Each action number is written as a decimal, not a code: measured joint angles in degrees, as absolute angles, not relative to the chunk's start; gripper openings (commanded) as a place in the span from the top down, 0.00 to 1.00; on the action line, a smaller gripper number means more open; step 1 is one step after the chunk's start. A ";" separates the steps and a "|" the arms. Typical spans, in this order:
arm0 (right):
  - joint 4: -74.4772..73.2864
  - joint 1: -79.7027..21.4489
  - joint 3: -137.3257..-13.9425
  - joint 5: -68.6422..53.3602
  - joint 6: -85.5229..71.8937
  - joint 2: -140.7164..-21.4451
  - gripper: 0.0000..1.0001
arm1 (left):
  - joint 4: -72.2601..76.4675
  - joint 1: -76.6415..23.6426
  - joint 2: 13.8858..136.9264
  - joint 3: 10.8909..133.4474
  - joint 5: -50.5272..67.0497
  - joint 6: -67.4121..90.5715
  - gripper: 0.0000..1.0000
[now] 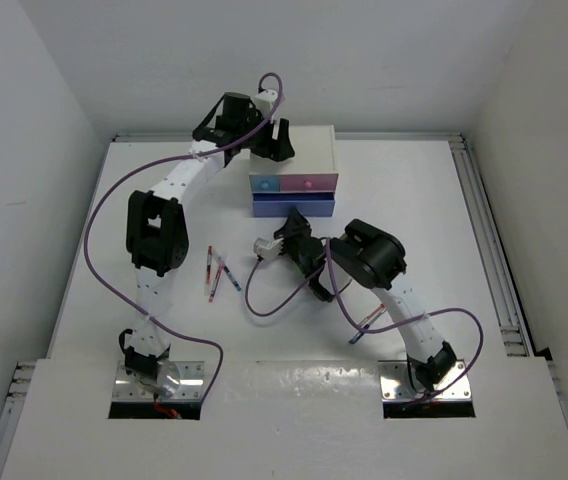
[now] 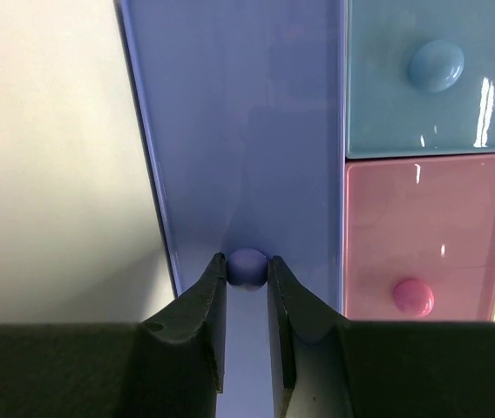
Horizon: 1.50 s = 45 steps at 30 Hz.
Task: Sort the stationery into containers
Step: Open the drawer
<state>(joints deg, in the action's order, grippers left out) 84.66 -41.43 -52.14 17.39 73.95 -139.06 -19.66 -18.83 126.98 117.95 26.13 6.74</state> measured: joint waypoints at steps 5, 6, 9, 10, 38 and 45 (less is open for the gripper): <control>85.30 -44.07 -48.42 19.53 73.95 -137.14 1.00 | -19.62 -18.83 126.98 117.91 26.13 7.03 0.24; 85.41 -44.60 -47.62 19.97 73.93 -136.70 1.00 | -19.62 -18.83 126.98 117.91 26.13 7.14 0.24; 85.38 -46.24 -45.56 21.45 73.76 -135.44 1.00 | -19.59 -19.00 126.98 117.91 26.11 7.35 0.24; 85.34 -46.68 -44.99 21.93 73.60 -135.09 1.00 | -19.59 -19.09 126.98 117.91 26.11 7.44 0.24; 83.94 -48.21 -44.51 25.96 70.91 -133.88 1.00 | -21.98 -30.44 105.21 94.28 23.29 -28.67 0.13; 83.94 -48.18 -44.51 25.96 70.85 -133.88 1.00 | -20.99 -31.88 111.02 97.08 15.68 -34.00 0.13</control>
<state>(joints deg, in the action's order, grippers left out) 83.94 -48.18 -44.51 25.96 70.85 -133.88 -20.99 -31.88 111.02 97.08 15.68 -34.00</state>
